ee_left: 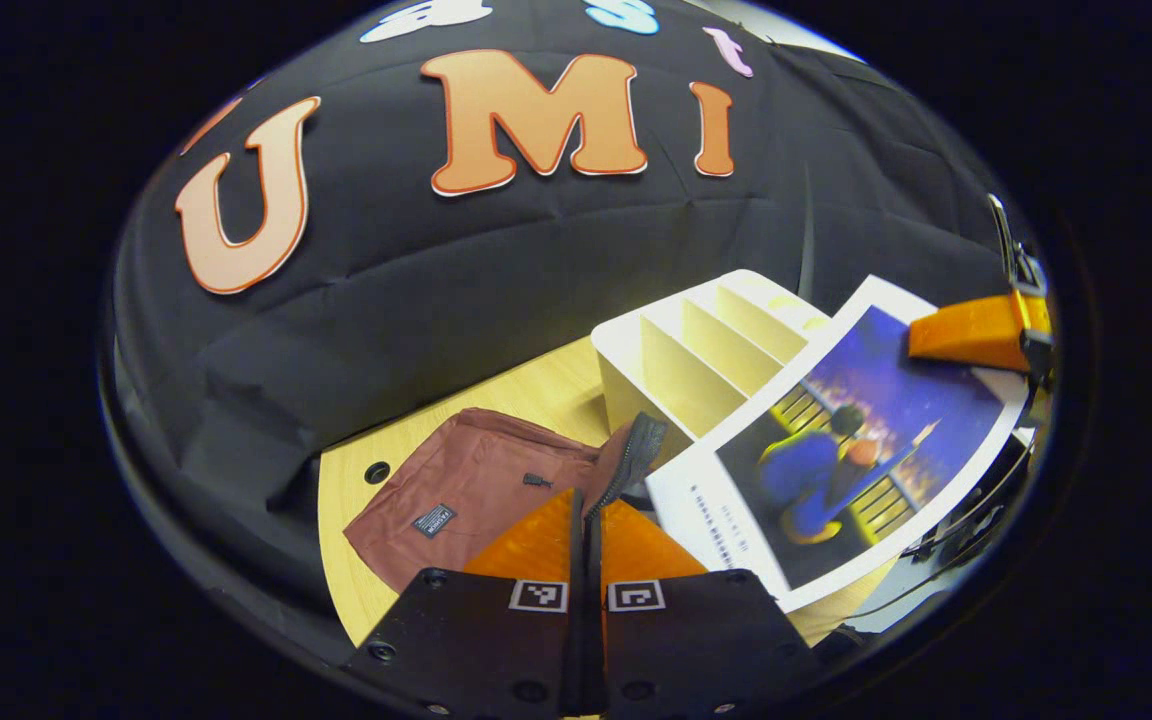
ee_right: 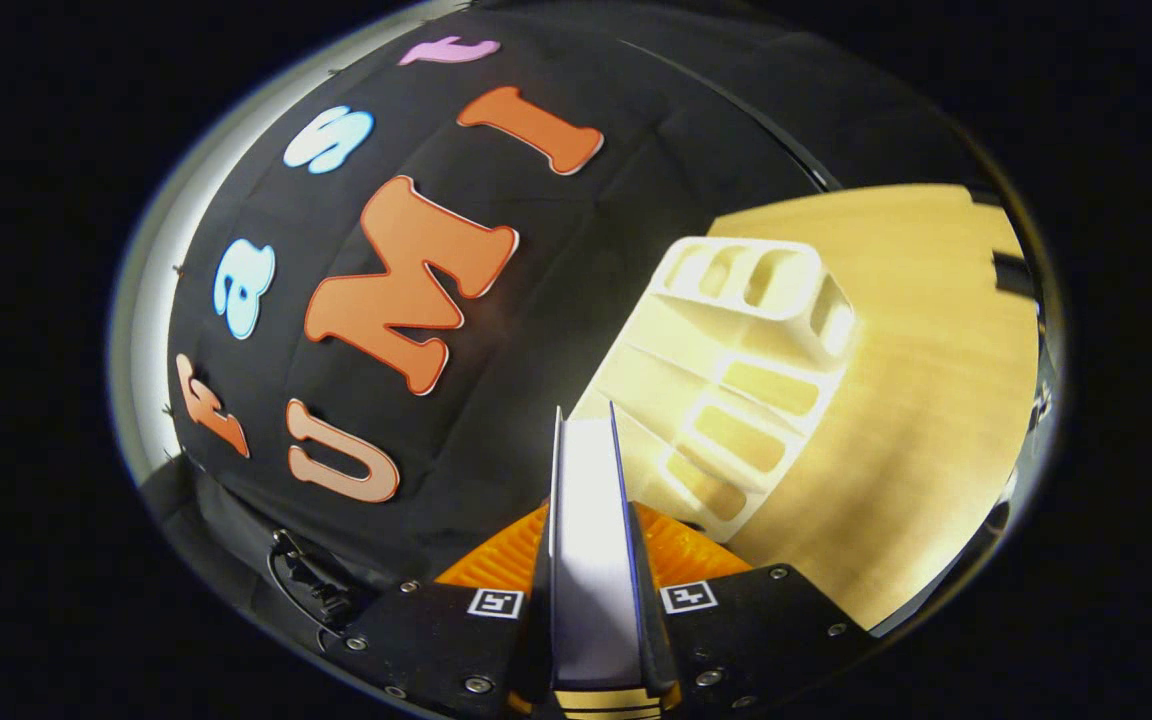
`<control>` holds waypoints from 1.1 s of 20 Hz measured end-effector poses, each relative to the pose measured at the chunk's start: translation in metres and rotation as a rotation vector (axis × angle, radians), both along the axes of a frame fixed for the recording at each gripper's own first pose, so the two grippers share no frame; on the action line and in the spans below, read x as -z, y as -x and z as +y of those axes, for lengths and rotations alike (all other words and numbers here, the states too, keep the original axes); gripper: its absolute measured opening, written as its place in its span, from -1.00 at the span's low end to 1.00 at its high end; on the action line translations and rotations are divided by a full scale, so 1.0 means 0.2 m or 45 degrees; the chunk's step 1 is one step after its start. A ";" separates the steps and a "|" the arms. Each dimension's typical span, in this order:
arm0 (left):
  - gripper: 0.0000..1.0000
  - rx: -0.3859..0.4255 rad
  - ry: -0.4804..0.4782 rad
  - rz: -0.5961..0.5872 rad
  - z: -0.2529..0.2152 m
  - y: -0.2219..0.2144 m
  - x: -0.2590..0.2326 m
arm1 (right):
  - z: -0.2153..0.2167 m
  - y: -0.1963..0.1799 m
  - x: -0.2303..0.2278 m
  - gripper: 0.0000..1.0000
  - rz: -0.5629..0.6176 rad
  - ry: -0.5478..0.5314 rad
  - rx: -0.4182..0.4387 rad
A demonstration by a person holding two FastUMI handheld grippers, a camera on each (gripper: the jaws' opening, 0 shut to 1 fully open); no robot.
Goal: Open the schoolbag, grab two books from the bookshelf and put them into the schoolbag.
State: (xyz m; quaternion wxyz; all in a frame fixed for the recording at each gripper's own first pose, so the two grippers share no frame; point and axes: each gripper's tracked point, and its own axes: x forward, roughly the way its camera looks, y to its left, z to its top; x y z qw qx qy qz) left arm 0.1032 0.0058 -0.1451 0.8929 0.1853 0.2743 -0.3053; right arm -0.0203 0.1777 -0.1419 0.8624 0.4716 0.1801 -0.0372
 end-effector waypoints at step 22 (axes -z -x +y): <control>-0.98 0.107 -0.021 -0.106 -0.13 0.04 -0.10 | 0.66 -0.40 0.61 -0.29 0.166 -0.064 -0.119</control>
